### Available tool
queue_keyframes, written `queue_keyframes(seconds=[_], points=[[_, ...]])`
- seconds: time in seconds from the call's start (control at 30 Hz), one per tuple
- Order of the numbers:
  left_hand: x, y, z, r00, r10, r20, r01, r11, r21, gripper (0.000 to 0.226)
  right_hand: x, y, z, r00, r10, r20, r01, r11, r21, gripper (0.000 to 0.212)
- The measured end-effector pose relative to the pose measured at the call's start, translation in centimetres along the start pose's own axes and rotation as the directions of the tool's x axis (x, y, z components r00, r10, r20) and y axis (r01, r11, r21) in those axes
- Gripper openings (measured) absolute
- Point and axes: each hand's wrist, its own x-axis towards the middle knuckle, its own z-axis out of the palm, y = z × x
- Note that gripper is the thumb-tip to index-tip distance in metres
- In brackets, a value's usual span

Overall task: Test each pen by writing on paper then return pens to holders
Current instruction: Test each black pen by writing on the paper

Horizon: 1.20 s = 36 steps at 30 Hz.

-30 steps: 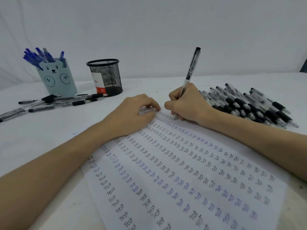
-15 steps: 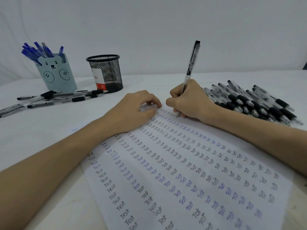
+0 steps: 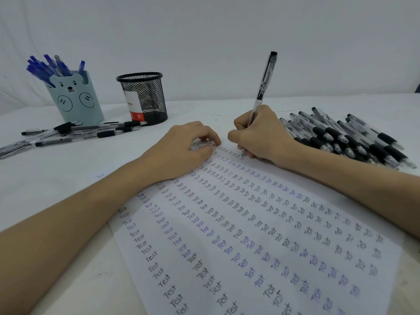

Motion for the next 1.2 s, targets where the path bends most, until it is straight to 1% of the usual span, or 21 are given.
queue_keyframes(seconds=[0.17, 0.3, 0.37, 0.43, 0.5, 0.63, 0.73, 0.8, 0.87, 0.97, 1.03, 1.13, 1.2], points=[[0.0, -0.1, 0.0, 1.0, 0.001, 0.007, -0.001, 1.0, 0.006, 0.016, 0.1, -0.1, -0.1, 0.999, 0.027, 0.016, -0.027, 1.0, 0.011, 0.046], [0.0, 0.0, 0.0, 1.0, 0.0, 0.011, -0.001, 1.0, 0.015, 0.017, 0.1, -0.1, 0.1, 1.0, 0.006, -0.016, -0.005, 1.0, 0.015, 0.047], [0.0, 0.0, -0.1, 1.0, -0.012, 0.017, 0.011, 1.0, 0.021, 0.018, 0.2, 0.0, -0.1, 0.997, 0.067, -0.027, -0.064, 0.994, 0.09, 0.044], [0.0, 0.1, -0.2, 1.0, -0.017, 0.024, 0.017, 1.0, 0.019, 0.019, 0.3, -0.1, -0.5, 0.99, 0.142, -0.003, -0.139, 0.969, 0.202, 0.037], [-0.1, 0.2, -0.3, 0.999, -0.026, 0.033, 0.025, 1.0, 0.011, 0.019, 0.5, -0.1, -1.0, 0.982, 0.191, 0.017, -0.188, 0.947, 0.261, 0.032], [-0.3, 0.5, -0.7, 0.997, -0.056, 0.06, 0.058, 0.998, -0.027, 0.018, 1.0, -0.1, -2.7, 0.976, 0.216, 0.015, -0.216, 0.961, 0.172, 0.04], [-0.4, 0.7, -0.9, 0.994, -0.078, 0.081, 0.08, 0.996, -0.032, 0.021, 0.9, -0.4, -3.8, 0.967, 0.234, 0.104, -0.243, 0.966, 0.091, 0.049], [-0.5, 0.8, -1.0, 0.993, -0.084, 0.087, 0.087, 0.996, -0.027, 0.022, 0.8, -0.5, -4.2, 0.95, 0.262, 0.169, -0.279, 0.956, 0.091, 0.05], [-0.5, 0.9, -1.0, 0.992, -0.09, 0.092, 0.092, 0.996, -0.022, 0.023, 0.7, -0.7, -4.4, 0.943, 0.277, 0.186, -0.308, 0.937, 0.167, 0.041], [-0.5, 0.9, -1.0, 0.992, -0.088, 0.094, 0.091, 0.996, -0.025, 0.024, 0.5, -0.9, -4.4, 0.956, 0.241, 0.169, -0.275, 0.936, 0.22, 0.023], [-0.6, 0.9, -1.0, 0.991, -0.094, 0.096, 0.098, 0.995, -0.03, 0.024, 0.4, -1.0, -4.5, 0.961, 0.209, 0.179, -0.248, 0.94, 0.234, 0.022], [-0.5, 0.8, -0.9, 0.99, -0.096, 0.102, 0.099, 0.995, -0.026, 0.024, 0.5, -1.0, -4.6, 0.955, 0.205, 0.213, -0.268, 0.904, 0.333, 0.018], [-0.5, 0.8, -0.9, 0.99, -0.099, 0.103, 0.102, 0.995, -0.021, 0.025, 0.7, -0.9, -4.6, 0.951, 0.209, 0.228, -0.282, 0.888, 0.363, 0.013]])
